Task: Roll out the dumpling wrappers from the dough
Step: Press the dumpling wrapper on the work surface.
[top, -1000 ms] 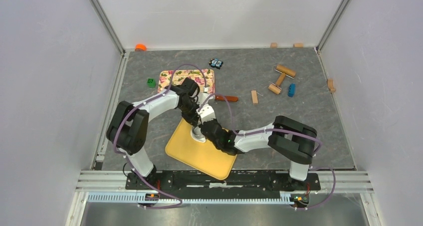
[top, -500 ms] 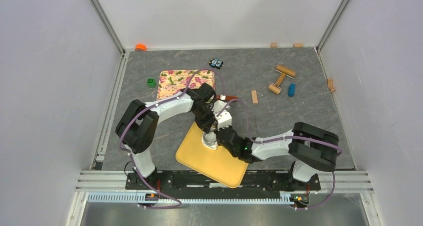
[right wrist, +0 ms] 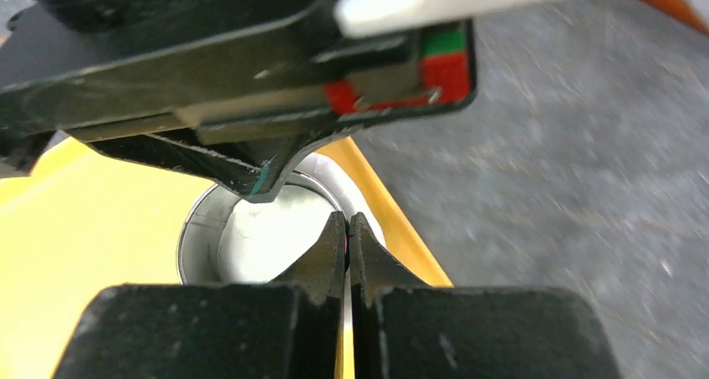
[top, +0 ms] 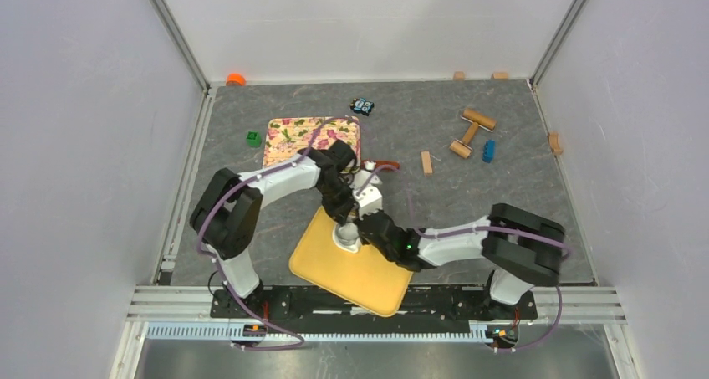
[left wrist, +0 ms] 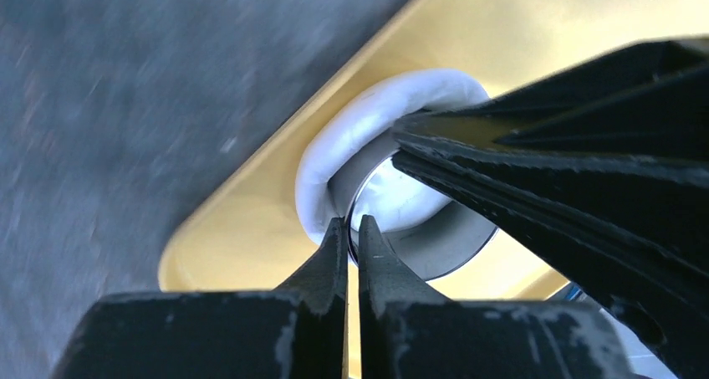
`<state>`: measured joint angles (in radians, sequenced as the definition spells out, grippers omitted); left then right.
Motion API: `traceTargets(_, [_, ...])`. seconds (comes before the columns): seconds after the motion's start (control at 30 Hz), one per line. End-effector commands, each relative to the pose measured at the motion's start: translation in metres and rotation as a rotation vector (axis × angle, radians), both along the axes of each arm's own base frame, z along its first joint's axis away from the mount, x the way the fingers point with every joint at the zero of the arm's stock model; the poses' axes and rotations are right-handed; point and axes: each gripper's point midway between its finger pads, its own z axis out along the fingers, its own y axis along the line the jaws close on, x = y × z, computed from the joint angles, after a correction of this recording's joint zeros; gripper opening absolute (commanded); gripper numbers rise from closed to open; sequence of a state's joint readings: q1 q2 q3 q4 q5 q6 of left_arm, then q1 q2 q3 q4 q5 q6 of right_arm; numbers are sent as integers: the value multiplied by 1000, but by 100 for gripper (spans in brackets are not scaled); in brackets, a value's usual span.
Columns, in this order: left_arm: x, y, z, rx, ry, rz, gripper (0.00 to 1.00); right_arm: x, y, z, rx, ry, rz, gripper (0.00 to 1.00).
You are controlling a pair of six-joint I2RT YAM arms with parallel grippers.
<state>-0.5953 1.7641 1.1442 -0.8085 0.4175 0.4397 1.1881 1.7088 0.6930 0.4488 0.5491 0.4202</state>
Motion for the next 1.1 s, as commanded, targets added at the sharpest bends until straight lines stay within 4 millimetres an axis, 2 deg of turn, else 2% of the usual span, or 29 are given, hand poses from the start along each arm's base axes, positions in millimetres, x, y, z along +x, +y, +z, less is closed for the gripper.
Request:
traceTargets(0.0, [-60,-47,2,-105,129,-229,2,-36,-129,-82,-374,171,-99,0])
traceTargets(0.07, [-51,-39,-5,-58,94,-231,2,-40,-133,-87,-356,185,-109,0])
traceTargets(0.13, [-33,-17,-16,7,44,-192,2,-39,-113,-91,-323,201,-73,0])
traceTargets(0.2, [-8,13,-24,64,0,-98,2,-32,-75,-86,-296,185,-16,0])
traceTargets(0.3, [35,64,-31,162,-94,55,2,-20,-11,-65,-235,128,84,0])
traceTargets(0.33, [44,74,-30,167,-109,92,2,-18,6,-58,-199,123,116,0])
traceTargets(0.4, [41,72,-29,139,-85,106,2,-12,20,-46,-180,101,135,0])
traceTargets(0.5, [24,46,-23,44,5,96,2,-1,10,-36,-194,103,125,0])
traceTargets(0.6, [37,43,-21,31,-6,166,2,2,-3,-9,-207,47,153,2])
traceTargets(0.7, [42,42,-11,9,-51,199,2,0,-11,31,-158,-22,182,23])
traceTargets(0.83, [37,28,25,-90,-61,204,2,-8,-15,60,-60,-67,211,36])
traceTargets(0.9, [39,26,40,-116,-101,200,2,-13,-19,62,-23,-69,214,39])
traceTargets(0.97, [39,24,48,-127,-125,176,2,-17,-29,55,-22,-45,193,39])
traceTargets(1.07, [34,23,52,-128,-132,121,2,-27,-58,24,-93,56,117,39])
